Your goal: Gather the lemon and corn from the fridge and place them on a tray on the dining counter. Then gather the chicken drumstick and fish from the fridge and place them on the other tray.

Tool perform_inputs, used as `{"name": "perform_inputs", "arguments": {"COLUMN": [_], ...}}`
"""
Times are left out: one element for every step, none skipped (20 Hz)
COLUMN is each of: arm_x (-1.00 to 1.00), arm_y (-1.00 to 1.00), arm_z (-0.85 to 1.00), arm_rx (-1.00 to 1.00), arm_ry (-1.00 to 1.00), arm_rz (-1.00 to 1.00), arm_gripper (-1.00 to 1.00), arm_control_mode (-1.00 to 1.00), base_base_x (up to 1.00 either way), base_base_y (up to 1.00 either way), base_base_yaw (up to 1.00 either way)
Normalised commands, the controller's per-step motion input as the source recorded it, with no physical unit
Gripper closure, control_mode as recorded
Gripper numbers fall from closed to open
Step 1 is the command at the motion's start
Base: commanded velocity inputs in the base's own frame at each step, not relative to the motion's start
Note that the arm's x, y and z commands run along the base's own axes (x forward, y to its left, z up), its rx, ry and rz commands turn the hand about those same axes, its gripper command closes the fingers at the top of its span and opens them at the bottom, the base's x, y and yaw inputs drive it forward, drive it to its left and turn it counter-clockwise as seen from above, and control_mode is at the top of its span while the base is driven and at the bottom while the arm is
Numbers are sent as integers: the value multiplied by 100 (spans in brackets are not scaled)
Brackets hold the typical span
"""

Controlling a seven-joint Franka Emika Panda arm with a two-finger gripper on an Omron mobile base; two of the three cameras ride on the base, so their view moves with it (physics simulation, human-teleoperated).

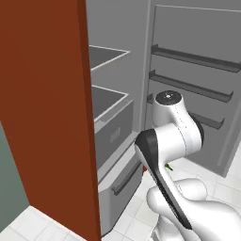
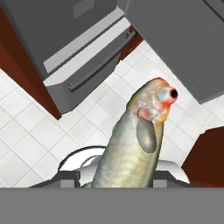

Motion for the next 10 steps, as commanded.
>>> {"name": "perform_inputs", "arguments": {"arm_x": [0, 0, 0, 0, 0, 0, 0, 0, 0, 0], "arm_y": [0, 0, 0, 0, 0, 0, 0, 0, 0, 0], "arm_z": [0, 0, 0, 0, 0, 0, 0, 0, 0, 0], "arm_rx": [0, 0, 0, 0, 0, 0, 0, 0, 0, 0], "arm_ry": [0, 0, 0, 0, 0, 0, 0, 0, 0, 0], "arm_rz": [0, 0, 0, 0, 0, 0, 0, 0, 0, 0], "arm_gripper": [100, 100, 100, 100, 100, 100, 100, 100, 100, 100], "arm_control_mode": [100, 100, 100, 100, 100, 100, 100, 100, 100, 100], "base_base_x": [-68, -69, -70, -69, -69, -70, -70, -70, -71, -71], "base_base_y": [1, 0, 0, 1, 1, 0, 1, 0, 0, 0], "base_base_yaw": [-43, -43, -43, -44, -44, -43, -43, -43, -43, -43]}}
